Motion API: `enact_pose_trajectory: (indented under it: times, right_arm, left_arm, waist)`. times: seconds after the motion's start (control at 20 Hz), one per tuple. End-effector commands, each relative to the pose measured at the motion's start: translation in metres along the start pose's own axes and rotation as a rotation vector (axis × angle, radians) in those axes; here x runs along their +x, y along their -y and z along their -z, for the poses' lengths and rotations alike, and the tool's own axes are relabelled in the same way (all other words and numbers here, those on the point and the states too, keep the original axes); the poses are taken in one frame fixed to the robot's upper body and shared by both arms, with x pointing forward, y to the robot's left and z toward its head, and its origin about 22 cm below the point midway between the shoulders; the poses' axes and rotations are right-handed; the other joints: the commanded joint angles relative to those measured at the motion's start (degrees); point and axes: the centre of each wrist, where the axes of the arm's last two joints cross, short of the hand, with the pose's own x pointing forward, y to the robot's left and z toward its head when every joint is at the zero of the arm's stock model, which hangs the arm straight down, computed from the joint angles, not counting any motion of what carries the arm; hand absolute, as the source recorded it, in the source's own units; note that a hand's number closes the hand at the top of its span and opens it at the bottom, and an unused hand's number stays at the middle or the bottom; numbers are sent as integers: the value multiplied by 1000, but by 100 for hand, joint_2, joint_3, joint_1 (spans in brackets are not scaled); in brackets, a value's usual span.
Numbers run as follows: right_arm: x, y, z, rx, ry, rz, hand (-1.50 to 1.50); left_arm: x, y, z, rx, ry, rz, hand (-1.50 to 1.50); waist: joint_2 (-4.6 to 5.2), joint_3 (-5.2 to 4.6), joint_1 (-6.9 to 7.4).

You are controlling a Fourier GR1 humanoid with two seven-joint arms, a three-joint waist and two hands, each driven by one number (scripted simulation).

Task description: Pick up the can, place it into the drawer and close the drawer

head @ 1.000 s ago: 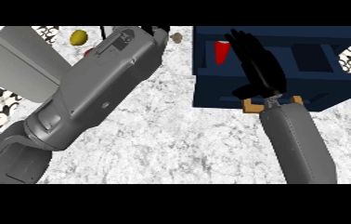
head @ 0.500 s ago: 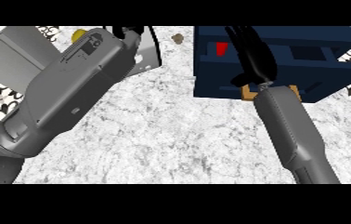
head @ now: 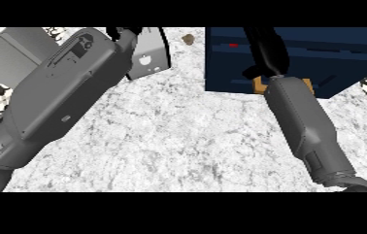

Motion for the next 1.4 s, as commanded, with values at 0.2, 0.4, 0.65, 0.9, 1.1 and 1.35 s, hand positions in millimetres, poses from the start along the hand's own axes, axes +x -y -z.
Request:
enact_pose_trajectory:
  times: [0.2, 0.4, 0.65, 0.9, 1.1, 1.35]
  right_arm:
    - [-17, 11, 21, -55, -71, -13, -150]
    - [6, 13, 34, -73, -67, -38, -150]
    - [-13, 46, 56, -97, -83, -58, -150]
    - [-16, 55, 63, -103, -111, -50, -150]
    - [-5, 50, 64, -23, -26, 104, -150]
    - [16, 39, 63, -39, -133, 472, -150]
  left_arm:
    - [10, 4, -12, -32, 25, 0, -150]
    - [4, -9, -14, -16, 24, 19, -150]
    - [6, -4, -17, -42, 24, 6, -150]
    - [5, -4, -23, -54, 6, 6, -150]
    - [9, -20, -19, -58, 5, 1, -150]
    - [14, -16, -25, -65, -5, -15, -150]
  waist:
    - [127, 85, 132]
    - [127, 80, 165]
    - [194, 83, 256]
    - [223, 87, 341]
    - [220, 92, 299]
    - [206, 114, 328]
